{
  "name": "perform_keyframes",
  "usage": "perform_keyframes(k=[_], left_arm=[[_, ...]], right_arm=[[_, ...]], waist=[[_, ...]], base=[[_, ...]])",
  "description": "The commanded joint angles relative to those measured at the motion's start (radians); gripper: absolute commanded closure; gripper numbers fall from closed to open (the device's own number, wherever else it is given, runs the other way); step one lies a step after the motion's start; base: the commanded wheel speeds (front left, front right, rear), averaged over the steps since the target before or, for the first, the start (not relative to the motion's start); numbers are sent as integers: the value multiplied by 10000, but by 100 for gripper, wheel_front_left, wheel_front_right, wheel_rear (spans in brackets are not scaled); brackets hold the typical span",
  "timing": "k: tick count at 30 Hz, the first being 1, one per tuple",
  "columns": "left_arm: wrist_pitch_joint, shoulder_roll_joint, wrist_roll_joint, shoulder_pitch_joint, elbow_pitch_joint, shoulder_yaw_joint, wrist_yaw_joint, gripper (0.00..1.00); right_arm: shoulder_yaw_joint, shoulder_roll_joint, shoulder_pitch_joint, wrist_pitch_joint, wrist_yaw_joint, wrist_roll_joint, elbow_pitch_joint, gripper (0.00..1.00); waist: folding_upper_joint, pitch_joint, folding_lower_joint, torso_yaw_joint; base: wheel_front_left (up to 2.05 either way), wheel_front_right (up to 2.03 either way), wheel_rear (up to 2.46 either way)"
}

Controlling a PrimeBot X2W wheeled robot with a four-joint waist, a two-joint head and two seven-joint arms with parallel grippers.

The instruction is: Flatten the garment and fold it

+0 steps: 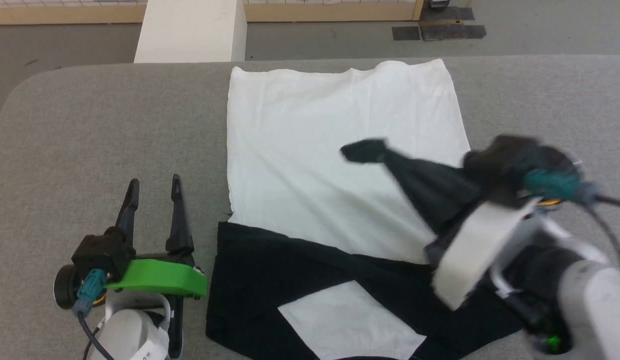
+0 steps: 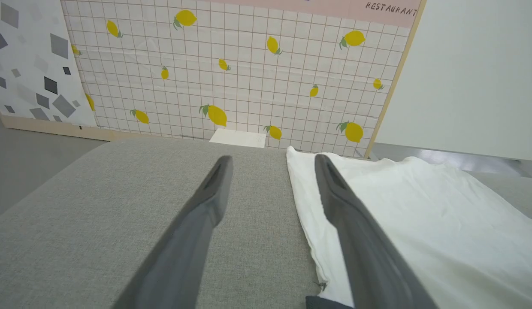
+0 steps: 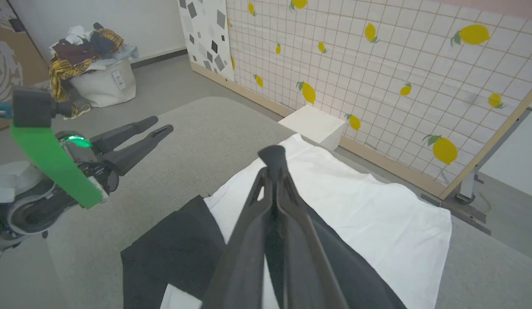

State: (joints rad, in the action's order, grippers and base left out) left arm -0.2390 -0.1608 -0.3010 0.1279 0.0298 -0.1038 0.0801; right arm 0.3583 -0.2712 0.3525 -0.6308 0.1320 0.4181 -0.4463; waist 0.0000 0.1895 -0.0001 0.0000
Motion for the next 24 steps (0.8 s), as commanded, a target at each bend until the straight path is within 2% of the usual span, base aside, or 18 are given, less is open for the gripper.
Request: perform_keyframes(k=[1, 6, 10, 14, 22, 23, 24], left_arm=[[-13, -12, -133, -32, 4, -8, -1, 0], [-33, 10, -179, 76, 96, -52, -16, 0], [-53, 60, -172, 219, 153, -137, -24, 0], [-87, 141, -164, 402, 226, -239, -58, 0], [-163, 393, -124, 773, 493, -500, -130, 0], [-172, 412, -115, 797, 526, -510, -131, 0], [-178, 425, -110, 808, 550, -513, -131, 0]], right_arm=[[375, 133, 30, 167, -13, 87, 196, 100], [1996, 648, 332, 584, -13, 205, 1197, 100], [2907, 1126, 674, 943, -13, 378, 2195, 100], [3498, 1388, 1028, 1297, -13, 412, 3514, 100], [4228, 1457, 1520, 2072, -13, 520, 6553, 100], [4280, 1448, 1550, 2144, -13, 580, 6796, 75], [4288, 1446, 1561, 2198, -13, 654, 6951, 30]], waist=[[0, 73, 1, 83], [0, 195, 1, 251], [0, 324, 1, 401], [0, 547, 1, 582], [0, 1092, 1, 880], [0, 1119, 1, 888], [0, 1130, 1, 887]], base=[[0, 0, 0], [0, 0, 0], [0, 0, 0], [0, 0, 0], [0, 0, 0], [0, 0, 0], [0, 0, 0]])
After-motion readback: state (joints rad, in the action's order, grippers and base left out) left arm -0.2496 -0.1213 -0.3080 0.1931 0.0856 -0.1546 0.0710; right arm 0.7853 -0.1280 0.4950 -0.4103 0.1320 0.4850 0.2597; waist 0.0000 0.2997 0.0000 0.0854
